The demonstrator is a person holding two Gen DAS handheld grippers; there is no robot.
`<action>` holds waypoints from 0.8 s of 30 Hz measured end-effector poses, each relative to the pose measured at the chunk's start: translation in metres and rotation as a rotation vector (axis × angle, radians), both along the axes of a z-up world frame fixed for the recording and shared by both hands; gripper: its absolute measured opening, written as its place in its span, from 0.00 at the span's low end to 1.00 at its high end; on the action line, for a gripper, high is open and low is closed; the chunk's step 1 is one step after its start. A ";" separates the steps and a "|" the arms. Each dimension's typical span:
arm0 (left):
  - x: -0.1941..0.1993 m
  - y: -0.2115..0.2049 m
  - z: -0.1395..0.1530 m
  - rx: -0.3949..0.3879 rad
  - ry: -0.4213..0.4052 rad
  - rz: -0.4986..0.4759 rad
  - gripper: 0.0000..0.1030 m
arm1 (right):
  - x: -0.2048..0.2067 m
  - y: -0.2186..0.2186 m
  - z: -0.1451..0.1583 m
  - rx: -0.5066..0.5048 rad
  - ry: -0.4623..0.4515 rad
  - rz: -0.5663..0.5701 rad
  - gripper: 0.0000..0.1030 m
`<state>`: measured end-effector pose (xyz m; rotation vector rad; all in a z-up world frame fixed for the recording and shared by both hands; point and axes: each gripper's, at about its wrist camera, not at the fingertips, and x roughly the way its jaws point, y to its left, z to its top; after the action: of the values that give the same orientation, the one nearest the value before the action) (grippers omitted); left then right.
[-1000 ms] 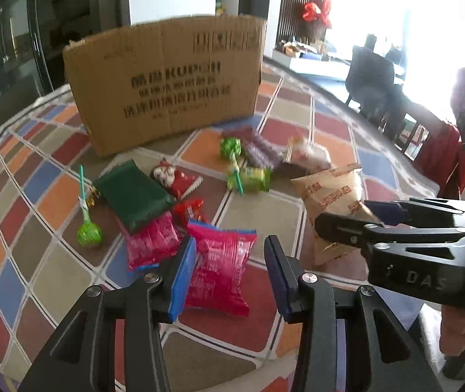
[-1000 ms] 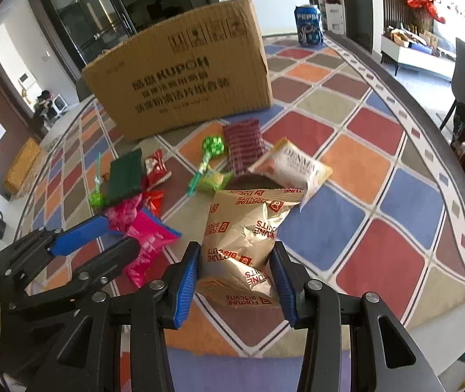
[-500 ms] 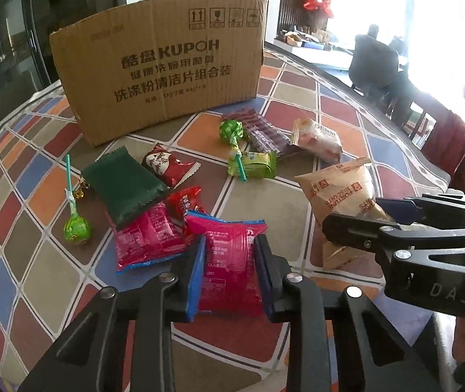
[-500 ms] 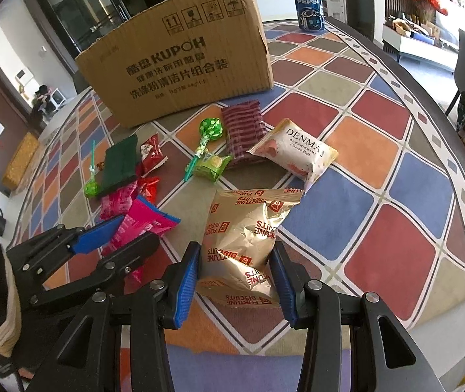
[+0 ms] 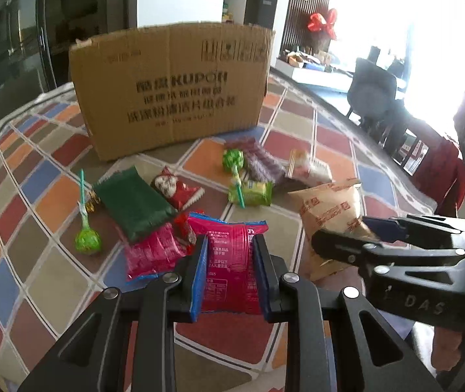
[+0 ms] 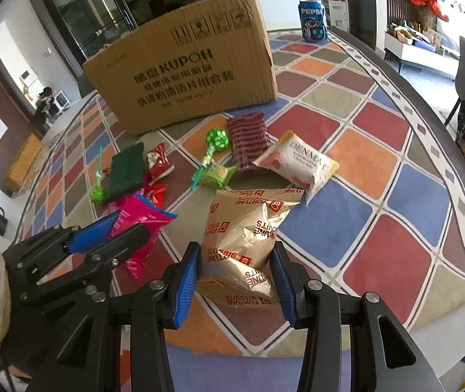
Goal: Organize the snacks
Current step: 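Carry both bags over the cardboard box and open both grippers to drop them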
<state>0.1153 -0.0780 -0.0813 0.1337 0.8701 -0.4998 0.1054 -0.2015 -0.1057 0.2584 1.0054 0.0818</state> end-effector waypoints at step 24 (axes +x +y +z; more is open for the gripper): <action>0.045 0.030 0.097 -0.074 -0.252 0.137 0.26 | 0.051 0.011 0.088 -0.023 -0.274 0.054 0.43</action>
<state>0.1604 -0.0481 0.0161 0.0669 0.6092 -0.3772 0.1567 -0.1901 -0.0177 0.1933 0.7402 0.1506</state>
